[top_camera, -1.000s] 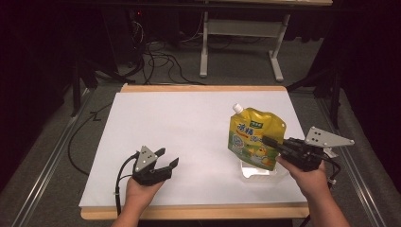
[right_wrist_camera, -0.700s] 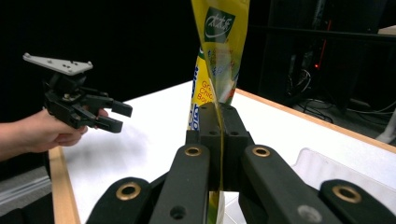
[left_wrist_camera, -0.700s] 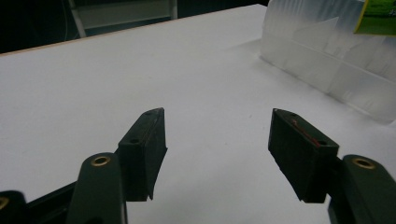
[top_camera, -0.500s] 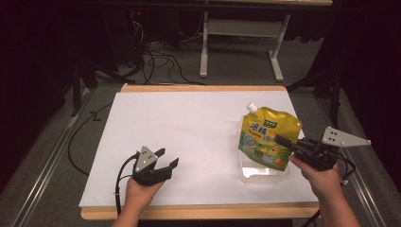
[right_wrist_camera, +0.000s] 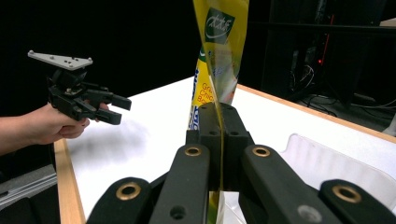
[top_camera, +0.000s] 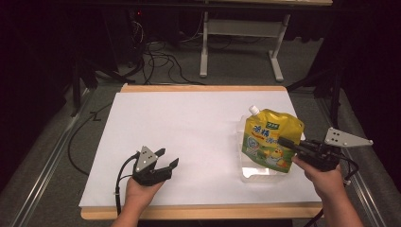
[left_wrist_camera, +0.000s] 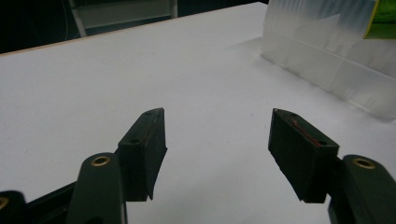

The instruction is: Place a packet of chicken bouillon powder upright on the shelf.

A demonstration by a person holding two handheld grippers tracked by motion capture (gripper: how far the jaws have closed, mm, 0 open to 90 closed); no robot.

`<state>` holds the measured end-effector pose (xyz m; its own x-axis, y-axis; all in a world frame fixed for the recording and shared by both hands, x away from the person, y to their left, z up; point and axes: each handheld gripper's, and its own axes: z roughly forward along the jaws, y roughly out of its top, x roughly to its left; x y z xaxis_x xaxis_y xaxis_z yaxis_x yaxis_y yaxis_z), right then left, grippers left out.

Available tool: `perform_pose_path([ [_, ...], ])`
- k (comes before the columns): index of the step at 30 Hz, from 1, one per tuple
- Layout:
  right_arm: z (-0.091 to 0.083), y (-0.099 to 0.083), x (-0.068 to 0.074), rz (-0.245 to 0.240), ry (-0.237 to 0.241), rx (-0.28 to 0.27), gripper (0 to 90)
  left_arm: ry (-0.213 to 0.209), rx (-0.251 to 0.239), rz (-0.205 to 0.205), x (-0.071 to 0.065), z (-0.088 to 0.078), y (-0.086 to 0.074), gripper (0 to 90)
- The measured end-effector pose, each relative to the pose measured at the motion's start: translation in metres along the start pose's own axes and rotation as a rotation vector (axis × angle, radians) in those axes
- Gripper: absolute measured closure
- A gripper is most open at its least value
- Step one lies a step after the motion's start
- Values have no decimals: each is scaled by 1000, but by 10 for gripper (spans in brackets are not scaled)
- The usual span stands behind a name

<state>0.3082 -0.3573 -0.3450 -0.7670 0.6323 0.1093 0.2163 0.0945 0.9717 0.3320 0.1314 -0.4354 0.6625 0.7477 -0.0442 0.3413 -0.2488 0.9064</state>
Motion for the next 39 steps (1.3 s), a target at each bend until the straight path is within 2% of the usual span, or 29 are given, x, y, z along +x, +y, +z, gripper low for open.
perform_pose_path([
  [19,0,1,-4,6,4,-9,900,1,-6,-6,1,-2,0,370],
  [21,1,2,-3,-7,5,1,900,2,-6,-3,1,-2,0,369],
  [25,4,-1,-2,0,1,6,900,3,-9,-6,1,-2,0,370],
  [31,11,-6,-2,-3,3,47,900,3,-8,-5,1,-2,0,369],
  [39,14,-10,-2,-12,-17,63,900,1,-9,-4,0,-2,0,370],
])
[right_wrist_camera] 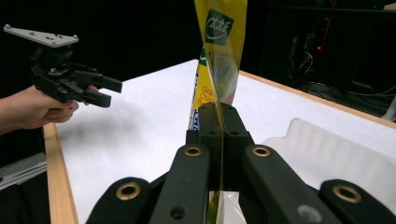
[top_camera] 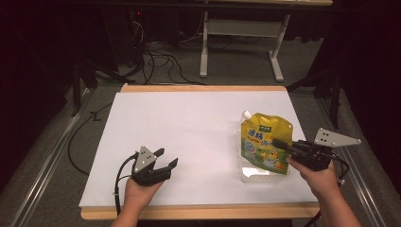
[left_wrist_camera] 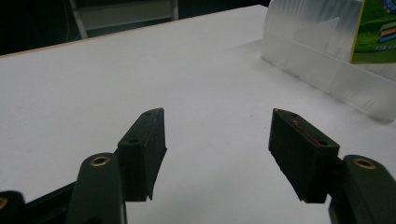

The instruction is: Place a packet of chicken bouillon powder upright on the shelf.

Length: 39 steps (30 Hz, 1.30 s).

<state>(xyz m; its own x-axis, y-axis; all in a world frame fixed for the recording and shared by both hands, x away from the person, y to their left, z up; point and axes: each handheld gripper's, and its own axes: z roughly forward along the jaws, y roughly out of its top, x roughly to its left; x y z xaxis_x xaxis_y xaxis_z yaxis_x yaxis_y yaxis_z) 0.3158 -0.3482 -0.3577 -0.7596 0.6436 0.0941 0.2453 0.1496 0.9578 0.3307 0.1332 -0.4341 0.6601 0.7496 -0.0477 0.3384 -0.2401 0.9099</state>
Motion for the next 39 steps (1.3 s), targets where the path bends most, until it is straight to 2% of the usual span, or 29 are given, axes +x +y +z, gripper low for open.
perform_pose_path([
  [9,3,-9,-3,-7,-17,6,900,-1,6,4,-1,0,0,370],
  [15,4,-21,-4,14,-29,-14,900,-1,6,4,-1,1,0,370],
  [23,8,-31,-3,20,-46,-7,900,-3,4,2,-1,0,0,371],
  [31,0,-39,-5,33,-86,25,865,-11,8,4,-2,1,0,372],
  [39,-7,-48,0,31,-112,38,873,-17,11,6,-4,2,0,372],
])
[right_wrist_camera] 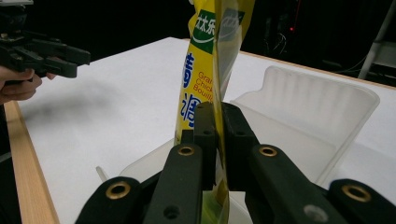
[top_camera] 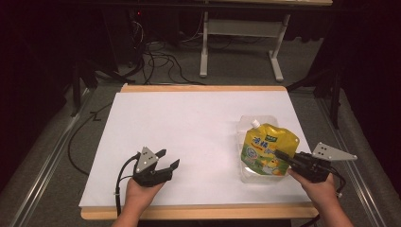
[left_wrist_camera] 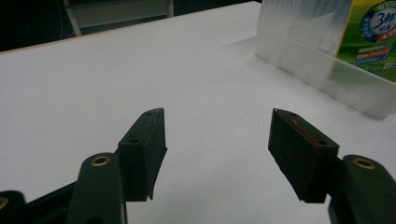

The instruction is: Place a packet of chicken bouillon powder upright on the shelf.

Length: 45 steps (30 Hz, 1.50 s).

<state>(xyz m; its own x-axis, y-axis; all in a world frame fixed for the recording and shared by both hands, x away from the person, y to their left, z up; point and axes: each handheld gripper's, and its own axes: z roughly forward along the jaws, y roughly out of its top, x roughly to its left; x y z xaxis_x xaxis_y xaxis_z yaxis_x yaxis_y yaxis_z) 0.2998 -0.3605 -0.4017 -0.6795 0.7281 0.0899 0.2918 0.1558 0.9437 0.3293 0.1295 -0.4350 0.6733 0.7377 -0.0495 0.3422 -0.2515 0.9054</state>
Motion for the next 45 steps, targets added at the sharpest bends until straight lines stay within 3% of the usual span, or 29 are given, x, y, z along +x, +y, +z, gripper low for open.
perform_pose_path([
  [10,-1,-4,4,5,-26,-1,815,-13,12,10,-3,2,0,371],
  [22,-1,0,8,43,-63,8,516,-25,13,15,-5,3,0,371],
  [32,-10,11,15,69,-121,-63,336,-35,14,25,-8,4,1,370],
  [40,-30,34,24,48,-171,-156,334,-39,20,29,-8,4,1,370],
  [45,-45,49,31,25,-174,-213,341,-41,23,32,-9,6,1,370],
])
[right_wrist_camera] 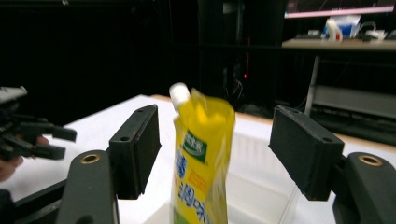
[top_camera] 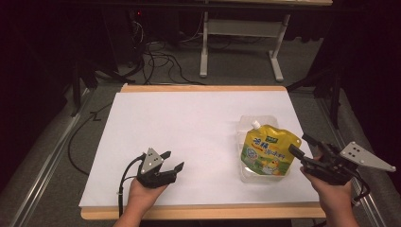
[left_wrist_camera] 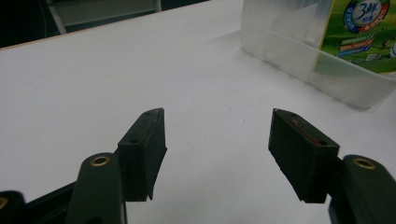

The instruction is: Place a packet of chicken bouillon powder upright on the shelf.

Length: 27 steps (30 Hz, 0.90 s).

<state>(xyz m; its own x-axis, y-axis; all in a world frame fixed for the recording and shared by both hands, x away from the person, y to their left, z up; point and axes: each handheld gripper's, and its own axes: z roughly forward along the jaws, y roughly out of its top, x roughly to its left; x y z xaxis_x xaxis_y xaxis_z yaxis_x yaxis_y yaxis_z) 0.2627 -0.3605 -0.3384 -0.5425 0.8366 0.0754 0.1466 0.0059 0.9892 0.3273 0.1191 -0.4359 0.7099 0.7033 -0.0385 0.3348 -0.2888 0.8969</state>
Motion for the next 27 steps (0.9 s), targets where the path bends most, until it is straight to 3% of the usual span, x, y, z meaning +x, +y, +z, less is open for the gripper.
perform_pose_path([
  [7,-5,19,24,-77,51,-27,348,-5,2,3,-1,1,0,370],
  [14,7,22,46,-72,142,-12,357,-13,-1,2,-2,0,1,370],
  [22,39,3,68,-60,232,61,332,-29,-6,8,-6,0,2,369],
  [27,66,-24,86,-52,274,158,306,-42,-3,19,-8,0,2,367],
])
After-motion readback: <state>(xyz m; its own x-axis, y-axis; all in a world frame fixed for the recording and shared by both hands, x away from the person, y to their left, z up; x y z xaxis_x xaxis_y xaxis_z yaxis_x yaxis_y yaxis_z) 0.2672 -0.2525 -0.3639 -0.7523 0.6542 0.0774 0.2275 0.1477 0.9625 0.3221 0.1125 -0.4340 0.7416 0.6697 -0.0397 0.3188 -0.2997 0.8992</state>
